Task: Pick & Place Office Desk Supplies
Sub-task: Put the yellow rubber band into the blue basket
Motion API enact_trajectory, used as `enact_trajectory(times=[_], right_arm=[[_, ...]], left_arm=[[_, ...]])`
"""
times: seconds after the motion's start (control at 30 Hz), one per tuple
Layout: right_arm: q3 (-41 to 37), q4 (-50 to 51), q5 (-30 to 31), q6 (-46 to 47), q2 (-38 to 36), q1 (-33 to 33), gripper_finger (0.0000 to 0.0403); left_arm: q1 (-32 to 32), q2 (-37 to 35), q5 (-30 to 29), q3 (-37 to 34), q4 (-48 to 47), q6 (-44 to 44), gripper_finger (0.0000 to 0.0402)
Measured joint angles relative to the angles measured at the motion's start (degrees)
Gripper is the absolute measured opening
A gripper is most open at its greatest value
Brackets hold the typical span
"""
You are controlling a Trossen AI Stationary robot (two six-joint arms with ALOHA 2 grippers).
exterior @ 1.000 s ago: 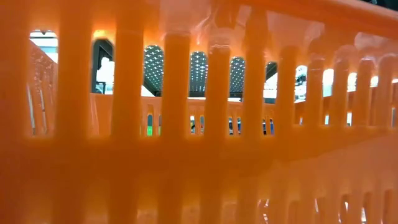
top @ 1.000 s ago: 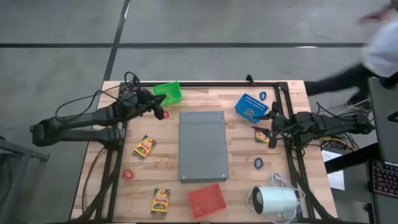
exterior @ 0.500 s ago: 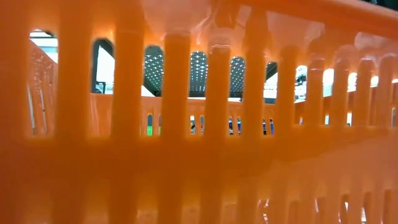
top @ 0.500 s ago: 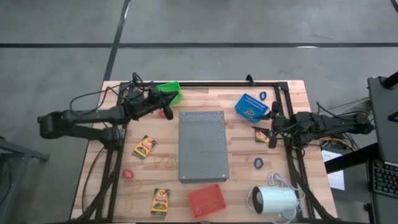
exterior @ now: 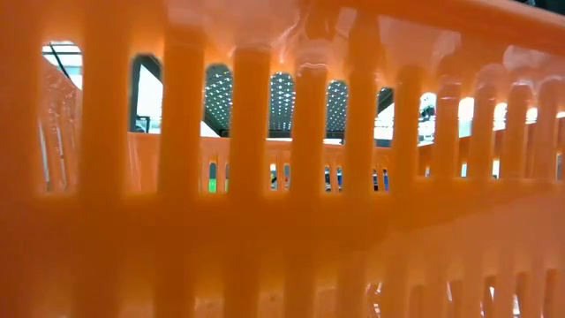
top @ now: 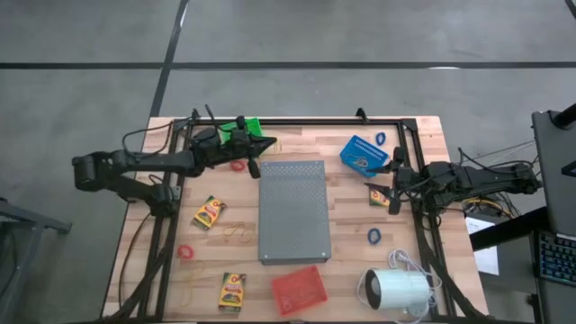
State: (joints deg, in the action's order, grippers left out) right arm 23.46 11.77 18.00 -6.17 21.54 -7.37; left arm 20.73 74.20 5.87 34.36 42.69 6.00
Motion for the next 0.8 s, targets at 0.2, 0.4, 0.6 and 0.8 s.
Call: enact_trajectory(times=[0.2, 0.4, 0.6, 0.8], right_arm=[[0.0, 0.0, 0.0, 0.1, 0.0, 0.0, 0.0178], [0.0, 0.0, 0.0, 0.1, 0.0, 0.0, 0.0178], [0.0, 0.0, 0.0, 0.0, 0.0, 0.0, 0.0178], [0.0, 0.0, 0.0, 0.1, 0.0, 0.0, 0.0178]], left_arm=[[0.0, 4.1, 6.3, 3.5, -0.2, 0.0, 0.0000], [0.0, 8.3, 12.5, 7.0, -0.2, 3.2, 0.0000], [0.0, 12.1, 15.1, 10.3, -0.2, 5.9, 0.0000], [-0.9, 14.7, 16.3, 14.5, -0.5, 2.9, 0.0005]])
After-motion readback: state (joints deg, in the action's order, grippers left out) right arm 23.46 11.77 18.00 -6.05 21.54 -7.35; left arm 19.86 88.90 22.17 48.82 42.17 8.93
